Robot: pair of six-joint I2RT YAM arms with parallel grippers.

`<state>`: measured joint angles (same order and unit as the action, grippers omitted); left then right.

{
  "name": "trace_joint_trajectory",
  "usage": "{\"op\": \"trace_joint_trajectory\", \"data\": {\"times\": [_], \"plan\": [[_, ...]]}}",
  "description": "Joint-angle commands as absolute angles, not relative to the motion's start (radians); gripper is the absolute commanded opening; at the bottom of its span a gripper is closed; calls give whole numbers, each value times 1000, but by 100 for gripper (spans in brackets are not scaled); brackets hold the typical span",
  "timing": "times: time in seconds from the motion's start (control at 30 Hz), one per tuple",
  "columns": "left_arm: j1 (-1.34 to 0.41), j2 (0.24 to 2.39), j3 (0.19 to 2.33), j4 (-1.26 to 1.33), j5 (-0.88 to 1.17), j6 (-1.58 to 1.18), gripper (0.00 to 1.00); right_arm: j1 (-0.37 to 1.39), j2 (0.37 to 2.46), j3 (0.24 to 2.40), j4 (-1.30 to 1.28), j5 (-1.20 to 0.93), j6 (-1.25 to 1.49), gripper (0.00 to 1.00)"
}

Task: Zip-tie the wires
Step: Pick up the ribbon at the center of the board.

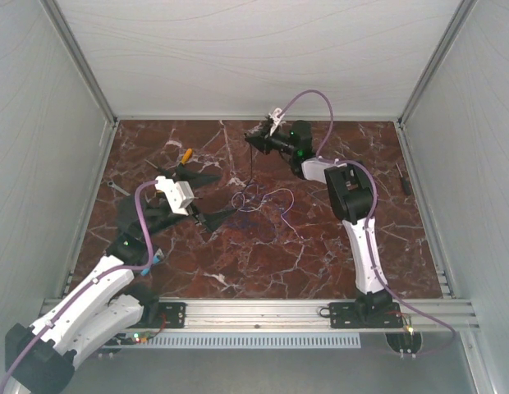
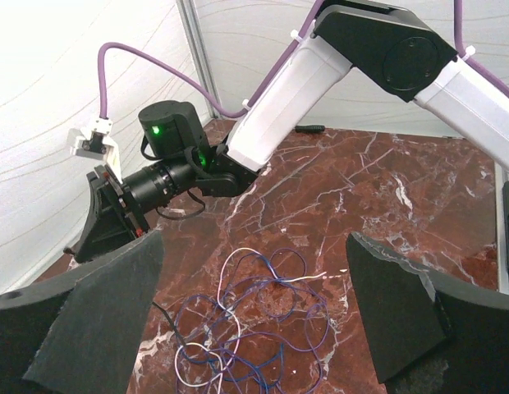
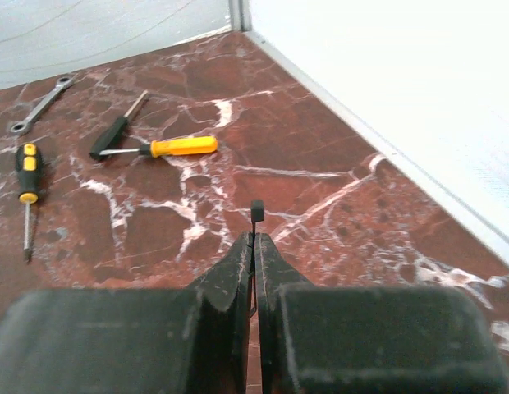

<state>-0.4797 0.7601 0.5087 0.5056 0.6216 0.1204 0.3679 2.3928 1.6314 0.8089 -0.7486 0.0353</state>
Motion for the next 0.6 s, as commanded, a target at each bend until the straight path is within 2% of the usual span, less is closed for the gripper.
{"op": "trace_joint_trajectory", "data": {"times": [0.0,0.3,0.57], "plan": [[-477,748,555,553,642,116,92,328,2408,1691,958,-714,122,0],[-477,750,557,552,644,117,92,309,2439,1794,829,-742,5,0],[-477,757,557,552,649,114,92,360,2407,1698,696,-852,-223,0]]}}
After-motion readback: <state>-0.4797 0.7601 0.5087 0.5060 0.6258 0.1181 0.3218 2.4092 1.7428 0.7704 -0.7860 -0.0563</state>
